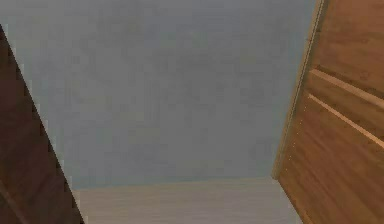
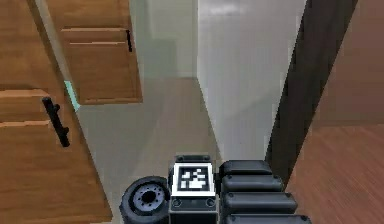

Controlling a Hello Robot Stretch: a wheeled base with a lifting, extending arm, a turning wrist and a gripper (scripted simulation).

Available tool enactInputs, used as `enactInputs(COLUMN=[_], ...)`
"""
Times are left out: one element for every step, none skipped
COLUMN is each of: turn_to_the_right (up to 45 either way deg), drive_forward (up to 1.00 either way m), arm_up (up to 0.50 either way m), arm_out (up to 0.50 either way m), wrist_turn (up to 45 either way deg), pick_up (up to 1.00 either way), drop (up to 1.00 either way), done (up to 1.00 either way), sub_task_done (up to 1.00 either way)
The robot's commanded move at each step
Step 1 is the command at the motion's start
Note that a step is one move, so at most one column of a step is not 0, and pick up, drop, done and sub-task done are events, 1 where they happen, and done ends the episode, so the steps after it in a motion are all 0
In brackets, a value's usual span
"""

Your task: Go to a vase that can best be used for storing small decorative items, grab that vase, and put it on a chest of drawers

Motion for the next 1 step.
enactInputs(turn_to_the_right=[3.0], drive_forward=[0.0], arm_up=[0.0], arm_out=[0.0], wrist_turn=[0.0], pick_up=[0.0], drop=[0.0], done=[0.0], sub_task_done=[0.0])
